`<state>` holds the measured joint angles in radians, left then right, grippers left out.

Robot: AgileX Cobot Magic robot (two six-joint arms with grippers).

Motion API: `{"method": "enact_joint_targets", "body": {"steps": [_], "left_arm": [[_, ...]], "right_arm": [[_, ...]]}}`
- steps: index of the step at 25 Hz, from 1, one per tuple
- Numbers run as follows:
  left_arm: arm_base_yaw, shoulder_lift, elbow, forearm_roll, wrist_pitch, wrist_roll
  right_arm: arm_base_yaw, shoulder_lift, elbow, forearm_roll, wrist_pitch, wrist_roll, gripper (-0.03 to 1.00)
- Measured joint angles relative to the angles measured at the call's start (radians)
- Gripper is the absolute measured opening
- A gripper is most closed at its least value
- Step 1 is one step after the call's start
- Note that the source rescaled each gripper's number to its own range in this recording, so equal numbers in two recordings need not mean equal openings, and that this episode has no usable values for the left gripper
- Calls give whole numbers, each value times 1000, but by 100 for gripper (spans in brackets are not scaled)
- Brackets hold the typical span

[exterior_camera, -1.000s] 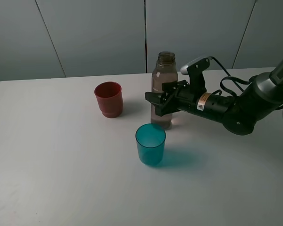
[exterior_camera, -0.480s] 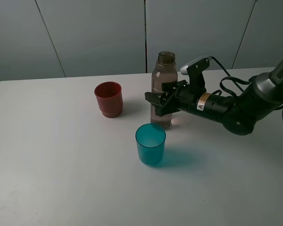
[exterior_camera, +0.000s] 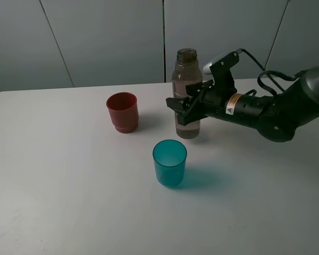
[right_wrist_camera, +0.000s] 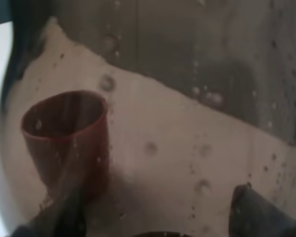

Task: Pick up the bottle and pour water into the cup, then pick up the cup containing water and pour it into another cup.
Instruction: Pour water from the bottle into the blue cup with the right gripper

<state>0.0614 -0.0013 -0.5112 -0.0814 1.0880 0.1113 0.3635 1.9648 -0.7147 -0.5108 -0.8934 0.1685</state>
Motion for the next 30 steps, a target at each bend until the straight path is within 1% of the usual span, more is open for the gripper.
{"method": "enact_joint_targets", "body": {"steps": [4, 7, 13, 17, 20, 23, 25, 28, 30], "left_arm": [[0, 0, 0, 0, 0, 0], [0, 0, 0, 0, 0, 0], [0, 0, 0, 0, 0, 0], [0, 0, 0, 0, 0, 0], [0, 0, 0, 0, 0, 0], [0, 0, 0, 0, 0, 0], [0, 0, 0, 0, 0, 0], [0, 0, 0, 0, 0, 0], [0, 0, 0, 0, 0, 0]], "right_arm": [[3, -148, 58, 0, 134, -94, 1], [3, -256, 123, 15, 210, -162, 1], [3, -434, 268, 138, 229, -352, 0], [3, -491, 300, 203, 295, -462, 0], [4, -501, 301, 271, 364, -591, 0], [19, -502, 301, 347, 420, -747, 0], [56, -502, 301, 435, 445, -902, 0], [127, -502, 301, 583, 454, -1132, 0], [166, -502, 301, 644, 456, -1232, 0]]}}
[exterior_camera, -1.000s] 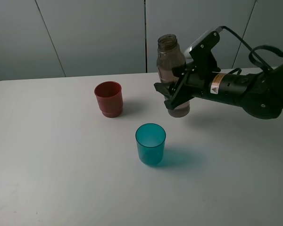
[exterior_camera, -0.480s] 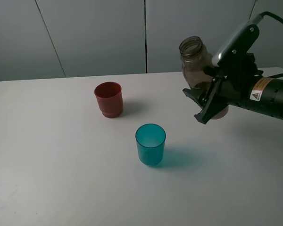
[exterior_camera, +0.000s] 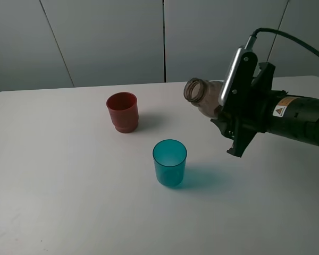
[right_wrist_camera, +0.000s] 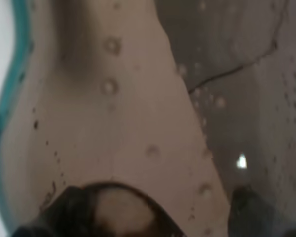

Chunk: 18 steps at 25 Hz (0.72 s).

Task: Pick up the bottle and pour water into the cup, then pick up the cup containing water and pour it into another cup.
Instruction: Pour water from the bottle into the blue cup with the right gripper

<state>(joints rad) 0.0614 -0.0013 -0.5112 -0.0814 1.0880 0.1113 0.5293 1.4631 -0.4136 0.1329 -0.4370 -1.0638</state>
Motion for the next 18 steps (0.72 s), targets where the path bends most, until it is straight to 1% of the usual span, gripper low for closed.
{"method": "enact_joint_targets", "body": {"steps": [2, 6, 9, 16, 18], "left_arm": [[0, 0, 0, 0, 0, 0], [0, 0, 0, 0, 0, 0], [0, 0, 0, 0, 0, 0], [0, 0, 0, 0, 0, 0], [0, 0, 0, 0, 0, 0]], "right_arm": [[18, 0, 0, 30, 2, -50, 0], [27, 0, 0, 42, 24, -97, 0], [27, 0, 1, 49, 50, -158, 0], [27, 71, 1, 116, 53, -340, 0], [27, 90, 1, 122, 53, -365, 0]]}}
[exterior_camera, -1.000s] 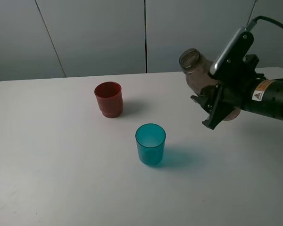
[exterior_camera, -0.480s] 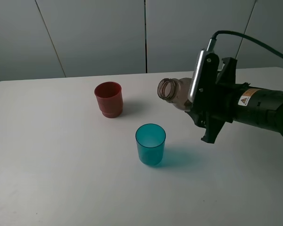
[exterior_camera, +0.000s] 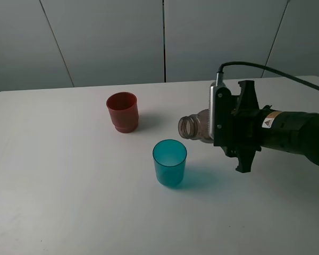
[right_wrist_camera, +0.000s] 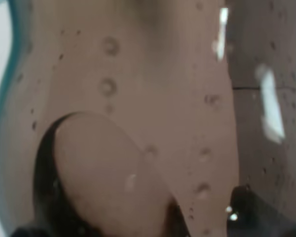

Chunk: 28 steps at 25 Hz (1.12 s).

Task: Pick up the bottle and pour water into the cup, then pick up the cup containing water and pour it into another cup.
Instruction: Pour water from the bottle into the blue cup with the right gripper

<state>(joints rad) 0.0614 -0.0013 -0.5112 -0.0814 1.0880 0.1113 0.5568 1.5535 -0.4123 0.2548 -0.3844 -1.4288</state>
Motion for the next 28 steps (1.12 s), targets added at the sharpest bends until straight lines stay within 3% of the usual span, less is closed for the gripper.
{"method": "enact_joint_targets", "body": {"steps": [12, 20, 28], "left_arm": [[0, 0, 0, 0, 0, 0], [0, 0, 0, 0, 0, 0], [0, 0, 0, 0, 0, 0]], "right_arm": [[0, 29, -11, 121, -45, -154, 0], [55, 29, -31, 286, -93, -379, 0], [59, 29, -31, 308, -97, -416, 0]]}}
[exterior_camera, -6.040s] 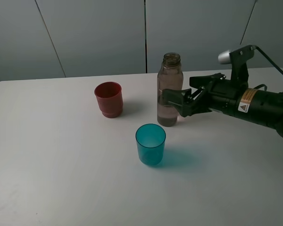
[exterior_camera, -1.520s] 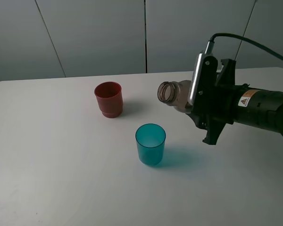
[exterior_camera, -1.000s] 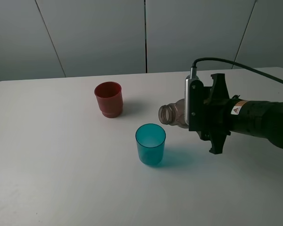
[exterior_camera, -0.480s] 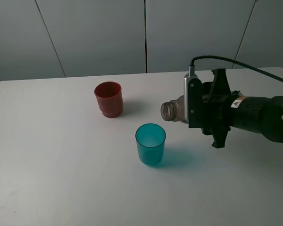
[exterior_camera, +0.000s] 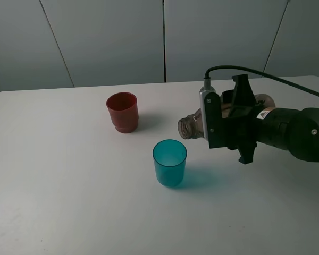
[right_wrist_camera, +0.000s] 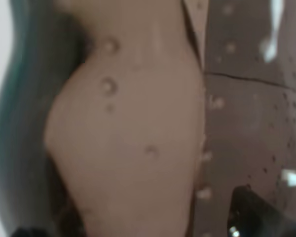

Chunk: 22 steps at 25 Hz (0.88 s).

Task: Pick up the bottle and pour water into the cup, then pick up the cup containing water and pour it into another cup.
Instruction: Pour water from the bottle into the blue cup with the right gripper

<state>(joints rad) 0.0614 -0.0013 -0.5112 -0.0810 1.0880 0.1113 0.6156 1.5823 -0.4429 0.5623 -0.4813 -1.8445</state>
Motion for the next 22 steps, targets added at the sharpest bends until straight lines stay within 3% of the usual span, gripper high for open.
{"method": "enact_joint_targets", "body": {"steps": [22], "left_arm": [[0, 0, 0, 0, 0, 0]], "right_arm": [[14, 0, 0, 14, -71, -88, 0]]}}
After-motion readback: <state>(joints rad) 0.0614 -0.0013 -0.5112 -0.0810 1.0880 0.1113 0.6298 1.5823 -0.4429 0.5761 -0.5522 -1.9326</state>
